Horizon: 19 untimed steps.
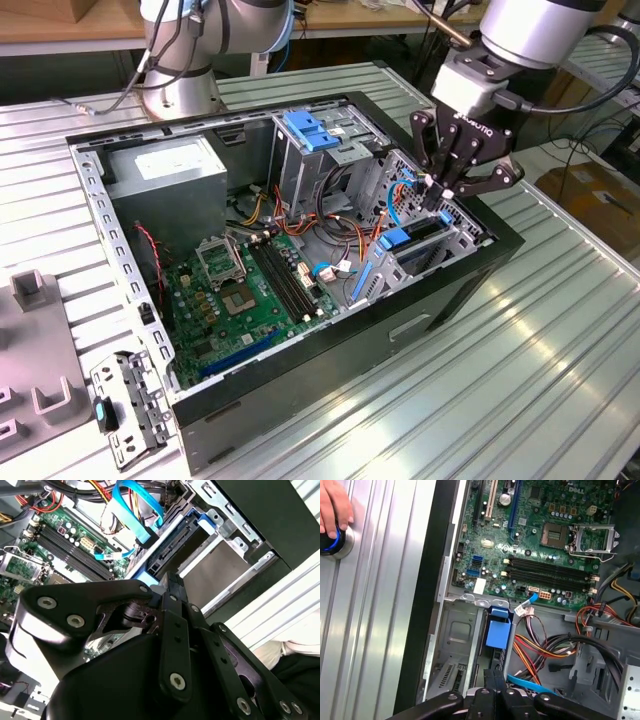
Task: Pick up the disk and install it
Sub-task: 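Insert the first disk wire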
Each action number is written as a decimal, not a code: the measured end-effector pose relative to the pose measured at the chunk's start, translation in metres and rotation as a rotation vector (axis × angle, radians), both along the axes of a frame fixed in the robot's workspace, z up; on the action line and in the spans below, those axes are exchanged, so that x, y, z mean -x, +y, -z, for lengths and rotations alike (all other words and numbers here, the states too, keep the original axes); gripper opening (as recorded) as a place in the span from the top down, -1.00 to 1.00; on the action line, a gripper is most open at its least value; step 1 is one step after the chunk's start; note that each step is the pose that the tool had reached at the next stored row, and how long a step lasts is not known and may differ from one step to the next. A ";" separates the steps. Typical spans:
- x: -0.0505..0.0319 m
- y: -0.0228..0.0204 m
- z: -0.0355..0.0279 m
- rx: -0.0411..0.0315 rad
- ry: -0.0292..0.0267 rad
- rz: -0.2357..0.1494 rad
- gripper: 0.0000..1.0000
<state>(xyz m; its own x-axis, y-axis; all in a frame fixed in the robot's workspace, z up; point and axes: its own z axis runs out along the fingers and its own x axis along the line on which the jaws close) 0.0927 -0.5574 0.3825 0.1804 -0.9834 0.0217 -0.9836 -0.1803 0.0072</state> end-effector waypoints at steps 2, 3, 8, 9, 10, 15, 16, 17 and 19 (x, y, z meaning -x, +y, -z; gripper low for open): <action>-0.0012 0.0000 -0.0014 0.0000 0.0013 -0.001 0.79; -0.0026 0.0000 -0.0015 0.0001 0.0026 -0.001 0.79; -0.0121 0.0001 -0.0015 0.0001 0.0099 -0.001 0.79; -0.0144 0.0000 -0.0016 0.0001 0.0109 -0.001 0.79; -0.0163 0.0001 -0.0016 0.0002 0.0116 -0.001 0.79; -0.0250 0.0001 -0.0016 0.0001 0.0138 -0.001 0.79; -0.0255 0.0001 -0.0015 0.0001 0.0138 -0.001 0.79; -0.0256 0.0000 -0.0016 0.0001 0.0138 -0.001 0.79; -0.0256 0.0000 -0.0015 0.0001 0.0138 -0.001 0.79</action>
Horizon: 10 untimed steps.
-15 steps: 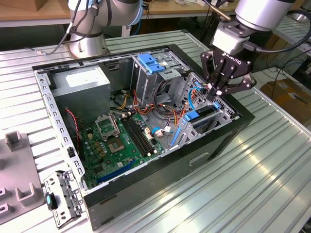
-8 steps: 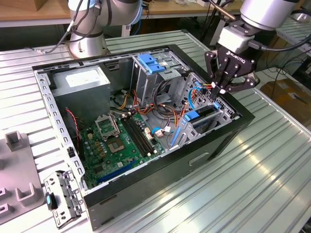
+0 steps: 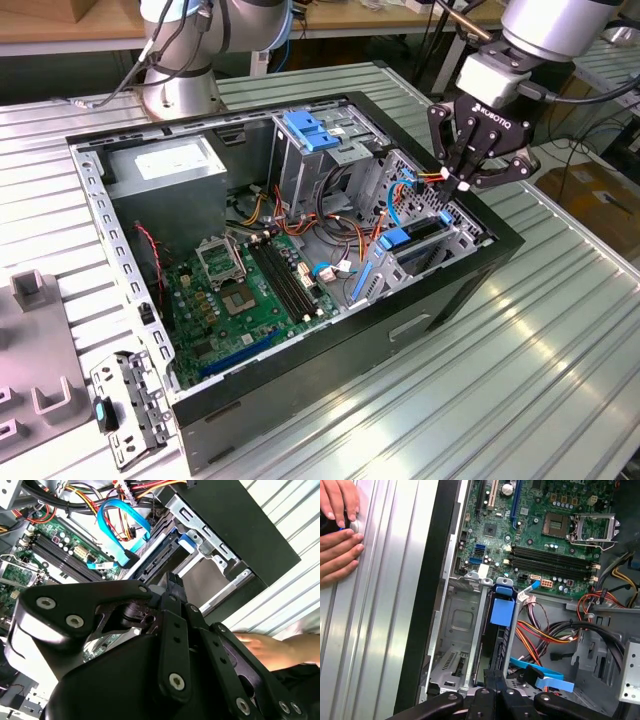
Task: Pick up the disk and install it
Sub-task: 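Insert the first disk wire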
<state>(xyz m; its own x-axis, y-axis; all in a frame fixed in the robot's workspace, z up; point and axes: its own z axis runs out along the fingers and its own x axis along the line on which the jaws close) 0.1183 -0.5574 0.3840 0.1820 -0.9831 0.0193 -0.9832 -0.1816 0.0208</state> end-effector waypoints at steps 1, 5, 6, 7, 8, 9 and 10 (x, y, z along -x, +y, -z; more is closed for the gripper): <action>0.0000 0.0000 0.0000 0.0000 0.0000 0.000 0.79; -0.0016 0.0000 0.0000 0.0000 0.0000 -0.008 0.79; -0.0022 0.0000 0.0000 0.0000 0.0000 -0.013 0.79; -0.0029 0.0000 0.0000 -0.0001 0.0000 -0.023 0.79; -0.0035 0.0000 0.0000 -0.0002 0.0000 -0.036 0.79; -0.0039 0.0000 0.0000 -0.0001 0.0000 -0.045 0.79; -0.0045 0.0000 0.0000 -0.0002 0.0000 -0.056 0.79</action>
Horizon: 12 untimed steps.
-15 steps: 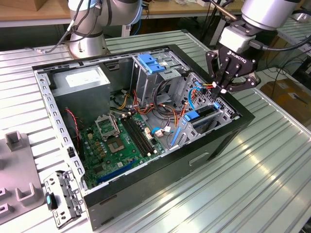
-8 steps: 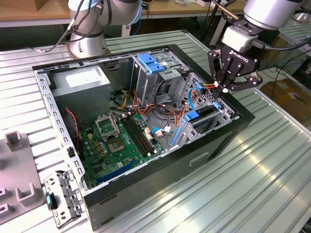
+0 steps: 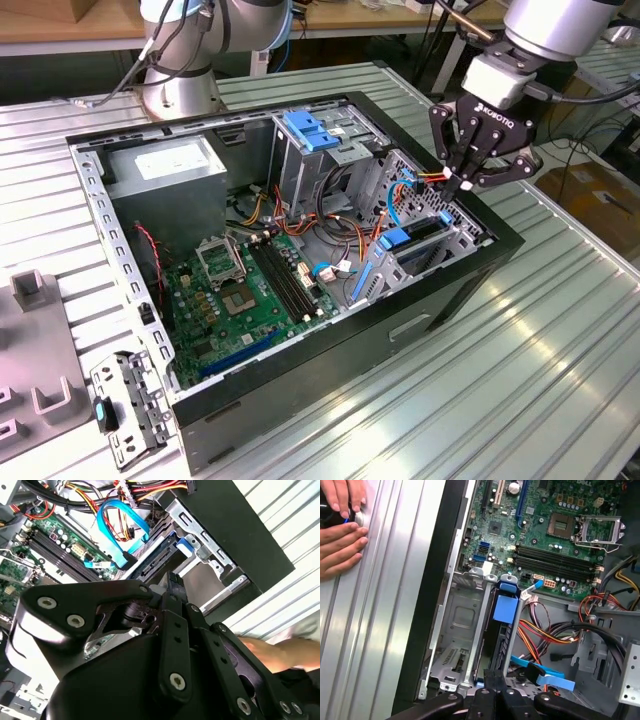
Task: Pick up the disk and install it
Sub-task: 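Insert the first disk wire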
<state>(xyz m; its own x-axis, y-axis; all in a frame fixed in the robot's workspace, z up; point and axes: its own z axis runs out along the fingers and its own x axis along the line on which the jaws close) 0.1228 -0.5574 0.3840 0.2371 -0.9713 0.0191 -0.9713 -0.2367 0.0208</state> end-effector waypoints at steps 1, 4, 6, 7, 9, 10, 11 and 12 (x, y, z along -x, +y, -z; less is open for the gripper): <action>-0.0007 0.0000 0.0000 -0.0002 0.0000 -0.016 0.79; -0.0054 0.0000 0.0000 -0.0008 0.0003 -0.033 0.79; -0.0107 0.0000 0.0000 -0.0008 0.0014 -0.035 0.79; -0.0131 0.0000 0.0000 -0.0008 0.0019 -0.035 0.79; -0.0160 0.0001 0.0000 -0.0009 0.0024 -0.036 0.79; -0.0164 0.0001 0.0000 -0.0009 0.0025 -0.040 0.79; -0.0166 0.0000 -0.0003 -0.0007 0.0026 -0.043 0.79; -0.0172 0.0000 -0.0012 -0.0009 0.0030 -0.046 0.79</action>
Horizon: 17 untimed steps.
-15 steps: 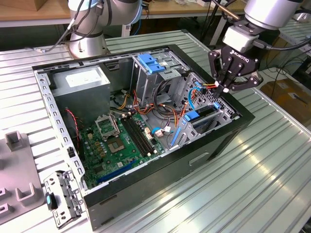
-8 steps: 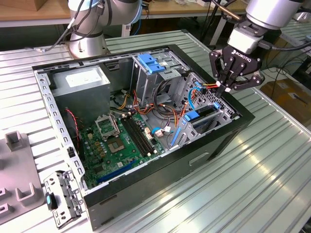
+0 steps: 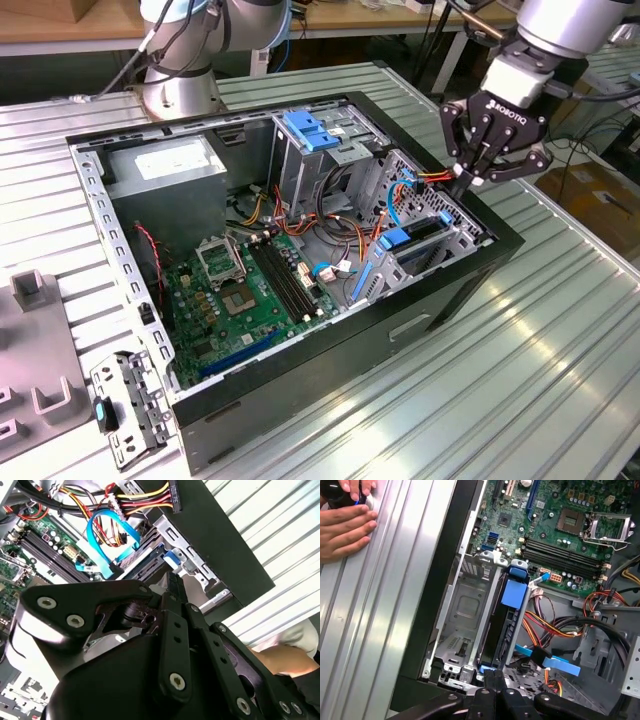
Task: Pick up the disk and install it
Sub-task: 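Insert the first disk wire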
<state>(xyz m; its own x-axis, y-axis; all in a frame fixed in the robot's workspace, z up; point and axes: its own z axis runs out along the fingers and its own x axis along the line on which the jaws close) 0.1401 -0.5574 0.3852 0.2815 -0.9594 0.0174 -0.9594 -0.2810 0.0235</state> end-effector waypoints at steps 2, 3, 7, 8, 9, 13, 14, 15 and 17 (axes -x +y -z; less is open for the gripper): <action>-0.0019 0.0001 -0.0015 0.0002 0.0018 0.000 0.79; -0.0028 0.0002 -0.0015 0.0002 0.0023 0.000 0.79; -0.0097 0.0009 -0.0015 0.0001 0.0050 -0.003 0.79; -0.0114 0.0012 -0.0015 0.0001 0.0054 -0.004 0.79; -0.0128 0.0015 -0.0014 0.0001 0.0057 -0.006 0.79; -0.0181 0.0020 -0.0014 0.0001 0.0060 -0.024 0.79; -0.0191 0.0020 -0.0015 0.0002 0.0060 -0.029 0.79; -0.0200 0.0021 -0.0014 0.0001 0.0060 -0.037 0.79; -0.0209 0.0020 -0.0015 0.0005 0.0060 -0.090 0.79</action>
